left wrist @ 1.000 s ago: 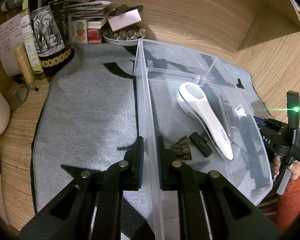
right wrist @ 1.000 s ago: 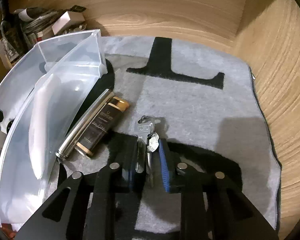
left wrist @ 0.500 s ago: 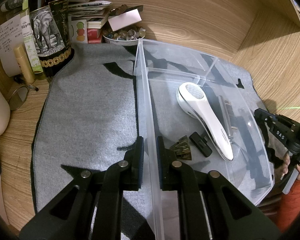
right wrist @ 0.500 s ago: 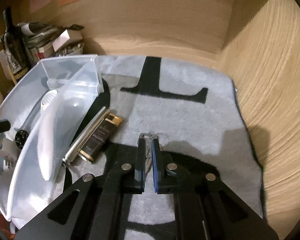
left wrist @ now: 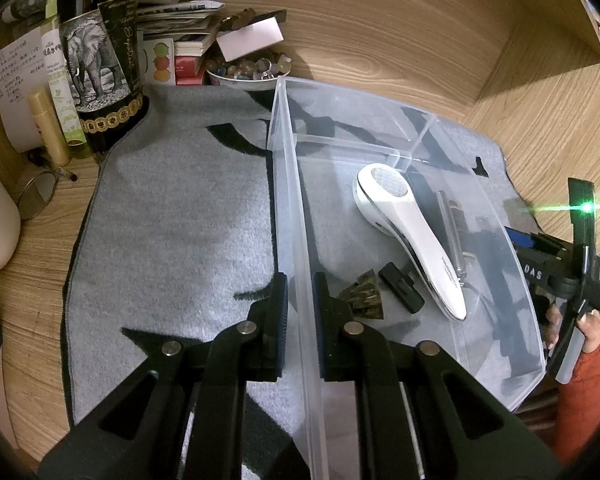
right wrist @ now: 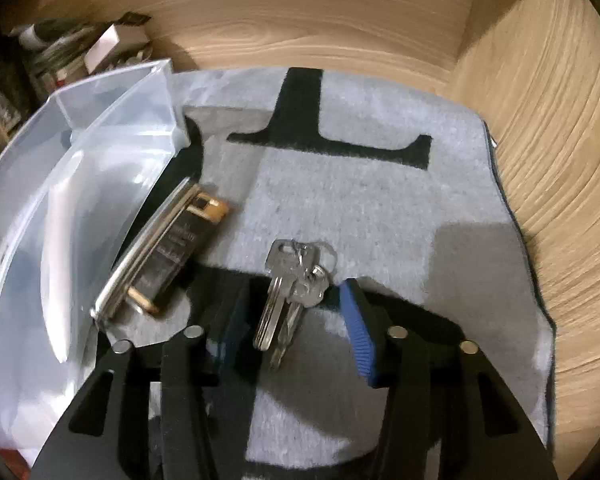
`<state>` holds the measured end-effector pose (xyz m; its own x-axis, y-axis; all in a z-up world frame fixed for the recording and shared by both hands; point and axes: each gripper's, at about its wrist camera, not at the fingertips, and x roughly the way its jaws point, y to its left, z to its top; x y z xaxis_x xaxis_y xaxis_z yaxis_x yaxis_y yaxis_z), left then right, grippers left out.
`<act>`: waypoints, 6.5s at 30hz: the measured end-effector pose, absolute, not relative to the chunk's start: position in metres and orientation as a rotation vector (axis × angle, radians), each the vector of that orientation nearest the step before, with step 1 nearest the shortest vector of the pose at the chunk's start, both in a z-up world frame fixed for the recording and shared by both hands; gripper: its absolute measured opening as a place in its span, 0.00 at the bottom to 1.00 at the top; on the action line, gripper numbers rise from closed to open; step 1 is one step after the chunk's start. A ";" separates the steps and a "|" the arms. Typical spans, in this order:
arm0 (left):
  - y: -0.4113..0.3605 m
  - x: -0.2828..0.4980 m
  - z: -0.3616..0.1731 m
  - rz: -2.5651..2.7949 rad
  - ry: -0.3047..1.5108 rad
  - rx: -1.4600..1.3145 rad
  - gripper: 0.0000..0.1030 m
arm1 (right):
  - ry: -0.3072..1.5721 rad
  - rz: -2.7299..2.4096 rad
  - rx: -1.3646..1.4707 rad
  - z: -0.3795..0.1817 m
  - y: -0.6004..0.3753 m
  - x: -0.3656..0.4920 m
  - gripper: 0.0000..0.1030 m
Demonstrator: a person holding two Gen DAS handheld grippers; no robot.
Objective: Organize rigid objects
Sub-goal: 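Move the right gripper to the silver keys and grasp them, then carry the keys into the box and release them while the left gripper holds the box, then move the right gripper to the black-and-gold case and grasp it, then carry the case into the box and release it while the left gripper holds the box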
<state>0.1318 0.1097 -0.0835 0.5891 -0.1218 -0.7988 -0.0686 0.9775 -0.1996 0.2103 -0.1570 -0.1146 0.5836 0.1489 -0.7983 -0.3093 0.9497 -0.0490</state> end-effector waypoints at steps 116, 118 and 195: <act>0.110 0.129 -0.086 -0.032 0.943 -0.229 0.11 | 0.910 0.380 -0.190 -0.101 -0.119 0.213 0.47; 0.110 0.129 -0.086 -0.032 0.943 -0.228 0.11 | 0.904 0.354 -0.194 -0.099 -0.123 0.216 0.47; 0.111 0.131 -0.087 -0.030 0.949 -0.229 0.11 | 0.818 0.702 -0.454 -0.072 -0.011 0.146 0.21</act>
<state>0.1309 0.1108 -0.0873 0.5842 -0.1261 -0.8017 -0.0744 0.9754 -0.2077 0.1457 -0.0107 -0.0723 0.4821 0.3872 -0.7859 -0.7183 0.6882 -0.1016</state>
